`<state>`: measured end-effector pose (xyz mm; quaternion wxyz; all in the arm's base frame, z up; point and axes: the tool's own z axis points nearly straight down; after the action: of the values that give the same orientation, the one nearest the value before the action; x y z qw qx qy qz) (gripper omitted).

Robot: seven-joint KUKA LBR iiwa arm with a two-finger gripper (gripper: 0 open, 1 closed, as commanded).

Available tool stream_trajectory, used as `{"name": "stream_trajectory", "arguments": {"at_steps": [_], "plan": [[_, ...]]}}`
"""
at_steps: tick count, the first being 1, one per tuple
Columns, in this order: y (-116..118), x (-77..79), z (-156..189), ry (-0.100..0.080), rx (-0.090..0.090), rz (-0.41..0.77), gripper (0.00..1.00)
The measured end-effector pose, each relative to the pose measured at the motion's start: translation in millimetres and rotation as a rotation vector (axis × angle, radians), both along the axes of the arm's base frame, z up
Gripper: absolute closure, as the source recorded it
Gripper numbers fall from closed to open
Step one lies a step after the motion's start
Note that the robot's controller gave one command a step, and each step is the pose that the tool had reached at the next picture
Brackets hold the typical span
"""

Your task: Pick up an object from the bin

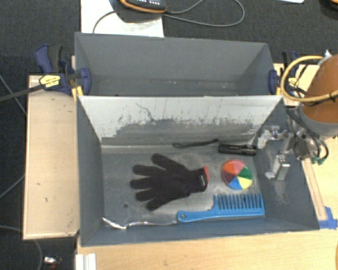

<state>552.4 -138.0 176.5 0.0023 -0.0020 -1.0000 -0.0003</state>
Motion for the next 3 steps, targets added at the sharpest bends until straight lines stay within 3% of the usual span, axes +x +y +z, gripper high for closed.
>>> {"name": "stream_trajectory", "arguments": {"at_steps": [1, 2, 3], "plan": [[1, 1.8, 5, -0.008, -0.001, 0.004, 0.00], [19, -54.0, -80, -0.011, -0.002, 0.090, 0.00], [28, -69.2, -59, -0.015, -0.003, 0.095, 0.00]]}}
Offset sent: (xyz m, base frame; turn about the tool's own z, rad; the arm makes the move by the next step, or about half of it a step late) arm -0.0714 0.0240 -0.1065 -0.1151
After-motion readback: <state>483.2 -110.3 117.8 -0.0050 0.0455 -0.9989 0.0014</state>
